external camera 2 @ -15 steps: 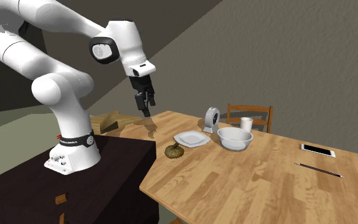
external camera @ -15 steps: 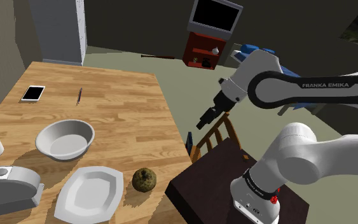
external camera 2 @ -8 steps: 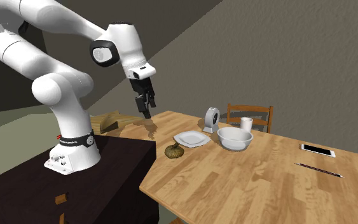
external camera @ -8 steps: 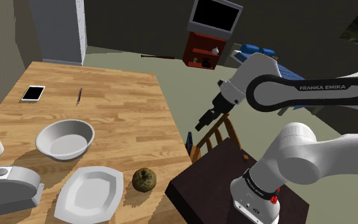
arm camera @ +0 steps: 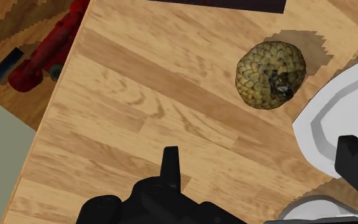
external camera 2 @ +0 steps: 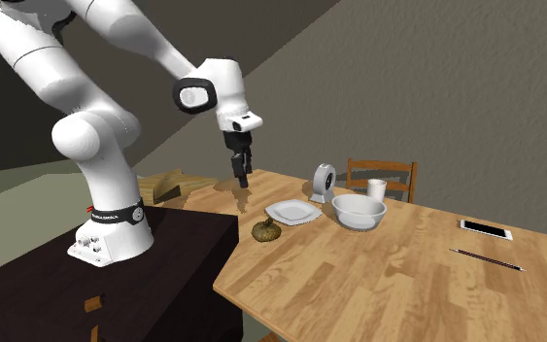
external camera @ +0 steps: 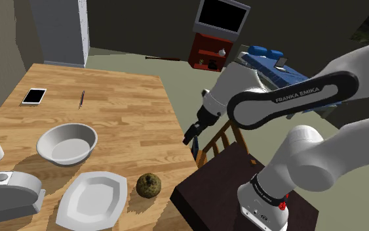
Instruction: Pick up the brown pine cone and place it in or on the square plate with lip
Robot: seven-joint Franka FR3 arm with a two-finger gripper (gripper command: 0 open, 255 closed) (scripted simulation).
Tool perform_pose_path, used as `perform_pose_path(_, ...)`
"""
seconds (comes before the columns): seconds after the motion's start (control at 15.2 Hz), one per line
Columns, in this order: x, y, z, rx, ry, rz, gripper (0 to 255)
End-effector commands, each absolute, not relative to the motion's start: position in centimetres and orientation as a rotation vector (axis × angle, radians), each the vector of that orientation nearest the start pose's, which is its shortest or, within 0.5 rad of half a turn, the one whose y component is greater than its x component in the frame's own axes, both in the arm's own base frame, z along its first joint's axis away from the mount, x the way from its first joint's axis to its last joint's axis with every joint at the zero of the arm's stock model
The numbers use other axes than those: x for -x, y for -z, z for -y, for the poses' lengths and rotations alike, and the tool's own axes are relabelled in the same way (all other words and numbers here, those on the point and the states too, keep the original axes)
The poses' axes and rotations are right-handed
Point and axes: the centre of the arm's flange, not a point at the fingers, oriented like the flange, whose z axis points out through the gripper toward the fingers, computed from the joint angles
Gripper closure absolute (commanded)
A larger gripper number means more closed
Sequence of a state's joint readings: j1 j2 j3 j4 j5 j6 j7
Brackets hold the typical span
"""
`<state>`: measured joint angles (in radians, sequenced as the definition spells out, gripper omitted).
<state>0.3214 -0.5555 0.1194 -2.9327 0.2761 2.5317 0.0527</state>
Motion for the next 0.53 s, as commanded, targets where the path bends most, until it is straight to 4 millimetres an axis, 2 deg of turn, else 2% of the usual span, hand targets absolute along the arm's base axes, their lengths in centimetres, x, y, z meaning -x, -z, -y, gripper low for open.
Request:
perform_pose_path(0.0, -31.3, -31.5, -15.9, 3.010, 0.165, 0.273, 0)
perform_pose_path(0.46, -34.1, -25.4, -24.1, 3.114, 0.084, 0.386, 0)
